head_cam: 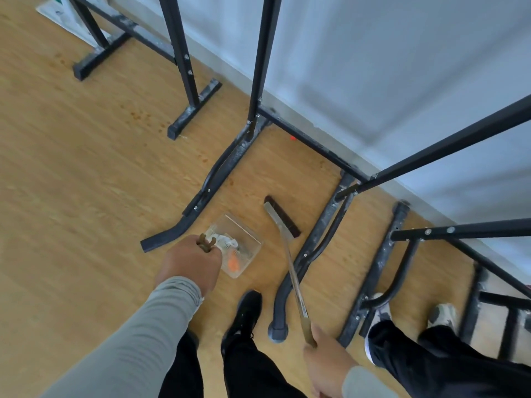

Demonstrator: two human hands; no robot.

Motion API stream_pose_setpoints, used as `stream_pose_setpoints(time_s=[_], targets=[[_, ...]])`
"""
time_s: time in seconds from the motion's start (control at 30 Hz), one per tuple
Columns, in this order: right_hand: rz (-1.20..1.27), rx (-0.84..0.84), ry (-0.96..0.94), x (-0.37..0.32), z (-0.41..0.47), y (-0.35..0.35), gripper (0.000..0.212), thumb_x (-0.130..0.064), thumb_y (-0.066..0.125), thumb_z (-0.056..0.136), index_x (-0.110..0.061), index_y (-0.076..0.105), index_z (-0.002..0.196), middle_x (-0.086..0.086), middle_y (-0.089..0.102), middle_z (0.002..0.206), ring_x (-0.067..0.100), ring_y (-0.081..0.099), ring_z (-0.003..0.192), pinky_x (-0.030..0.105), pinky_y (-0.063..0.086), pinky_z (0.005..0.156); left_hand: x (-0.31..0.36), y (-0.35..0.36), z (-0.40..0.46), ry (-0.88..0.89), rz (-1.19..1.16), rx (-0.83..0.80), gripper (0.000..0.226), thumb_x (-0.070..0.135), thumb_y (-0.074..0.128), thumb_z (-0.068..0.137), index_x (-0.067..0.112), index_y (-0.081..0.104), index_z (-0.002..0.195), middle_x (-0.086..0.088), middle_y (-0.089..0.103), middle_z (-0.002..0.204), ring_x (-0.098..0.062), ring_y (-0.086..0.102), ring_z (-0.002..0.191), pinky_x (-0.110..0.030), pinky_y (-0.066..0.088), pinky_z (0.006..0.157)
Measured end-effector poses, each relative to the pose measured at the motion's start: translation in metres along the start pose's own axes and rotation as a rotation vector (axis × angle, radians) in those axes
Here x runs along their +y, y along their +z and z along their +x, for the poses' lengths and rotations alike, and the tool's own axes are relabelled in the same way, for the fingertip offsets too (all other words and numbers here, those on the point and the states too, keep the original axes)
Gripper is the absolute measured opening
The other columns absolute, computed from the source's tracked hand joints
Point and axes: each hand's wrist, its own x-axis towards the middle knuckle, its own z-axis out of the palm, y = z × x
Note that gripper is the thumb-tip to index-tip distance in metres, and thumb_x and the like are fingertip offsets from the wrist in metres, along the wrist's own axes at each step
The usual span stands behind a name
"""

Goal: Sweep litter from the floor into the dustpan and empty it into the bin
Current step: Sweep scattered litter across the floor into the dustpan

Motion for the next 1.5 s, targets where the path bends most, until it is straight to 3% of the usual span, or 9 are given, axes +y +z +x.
stream_pose_setpoints(time_s=[0.17, 0.33, 0.57, 0.67, 0.8, 0.87, 1.1, 1.4, 1.5], targets=[[0.238, 0.048, 0.064, -0.005, -0.035, -0.076, 0.038, -0.007, 0.056, 0.1, -0.029, 0.053, 0.131, 0.013, 0.042, 0.056, 0.015, 0.035, 0.031, 0.018, 0.029, 0.034, 0.0, -0.001, -0.002, -0.001, -0.006, -0.017, 0.012, 0.036, 0.057, 0.088, 0.027, 0.062, 0.084, 0.007, 0.069, 0.077, -0.017, 0.066, 0.07, -0.036, 0.059, 0.07], [0.046, 0.271, -0.104, -0.074, -0.012, -0.099, 0.045, -0.02, 0.05, 0.102, -0.035, 0.044, 0.144, 0.011, 0.049, 0.065, 0.018, 0.042, 0.045, 0.029, 0.04, 0.044, 0.002, 0.001, -0.001, -0.008, -0.01, -0.024, 0.01, 0.036, 0.056, 0.087, 0.028, 0.06, 0.083, 0.009, 0.069, 0.079, -0.016, 0.066, 0.071, -0.036, 0.059, 0.071], [-0.409, 0.344, -0.123, -0.197, 0.134, -0.081, 0.047, -0.007, 0.045, 0.099, -0.003, 0.046, 0.145, 0.016, 0.061, 0.122, 0.017, 0.055, 0.075, 0.025, 0.044, 0.061, 0.001, 0.0, 0.012, -0.002, -0.017, -0.009, 0.012, 0.034, 0.056, 0.088, 0.025, 0.063, 0.083, 0.005, 0.069, 0.077, -0.019, 0.067, 0.07, -0.037, 0.059, 0.071], [-0.449, 0.262, -0.103, -0.151, 0.138, -0.049, 0.044, -0.009, 0.045, 0.101, 0.002, 0.044, 0.144, 0.02, 0.054, 0.139, 0.034, 0.058, 0.12, 0.036, 0.048, 0.093, -0.002, -0.006, 0.016, -0.008, -0.005, -0.012, 0.012, 0.035, 0.056, 0.088, 0.025, 0.063, 0.084, 0.005, 0.069, 0.079, -0.02, 0.067, 0.072, -0.039, 0.06, 0.073], [-0.506, 0.125, -0.023, -0.061, 0.078, -0.042, 0.062, -0.021, 0.038, 0.104, -0.03, 0.013, 0.16, 0.005, 0.051, 0.146, 0.022, 0.056, 0.104, 0.025, 0.046, 0.073, -0.001, -0.014, 0.016, -0.008, 0.012, -0.017, 0.012, 0.037, 0.056, 0.088, 0.027, 0.062, 0.083, 0.005, 0.068, 0.078, -0.019, 0.067, 0.069, -0.039, 0.06, 0.072], [-0.452, 0.044, -0.02, -0.024, 0.05, -0.06, 0.061, -0.023, 0.041, 0.103, -0.034, 0.018, 0.159, 0.002, 0.047, 0.151, 0.019, 0.054, 0.119, 0.027, 0.048, 0.092, 0.001, -0.015, 0.015, -0.01, -0.013, -0.03, 0.011, 0.036, 0.056, 0.087, 0.027, 0.062, 0.083, 0.007, 0.069, 0.077, -0.018, 0.067, 0.069, -0.039, 0.06, 0.072], [-0.187, 0.152, -0.065, -0.043, 0.002, -0.115, 0.035, -0.023, 0.058, 0.1, -0.042, 0.052, 0.129, 0.002, 0.051, 0.058, 0.012, 0.044, 0.044, 0.023, 0.036, 0.044, 0.003, -0.006, 0.009, 0.004, -0.003, -0.03, 0.009, 0.035, 0.056, 0.089, 0.028, 0.061, 0.089, 0.01, 0.066, 0.079, -0.013, 0.064, 0.07, -0.03, 0.054, 0.065], [-0.466, 0.32, -0.122, -0.22, 0.116, -0.086, 0.037, -0.008, 0.043, 0.101, -0.016, 0.033, 0.067, 0.002, 0.033, 0.068, 0.012, 0.029, 0.055, 0.022, 0.027, 0.051, -0.002, 0.0, 0.017, 0.006, -0.041, -0.021, 0.012, 0.035, 0.056, 0.089, 0.027, 0.063, 0.093, 0.01, 0.068, 0.079, -0.014, 0.065, 0.069, -0.031, 0.057, 0.064], [-0.738, 0.26, -0.162, -0.217, 0.12, -0.061, 0.026, -0.009, 0.047, 0.101, -0.008, 0.044, 0.075, -0.001, 0.031, 0.069, 0.01, 0.026, 0.057, 0.023, 0.027, 0.05, -0.004, 0.001, 0.02, 0.007, -0.027, -0.021, 0.014, 0.035, 0.055, 0.089, 0.026, 0.064, 0.094, 0.009, 0.068, 0.079, -0.013, 0.065, 0.069, -0.028, 0.054, 0.061]])
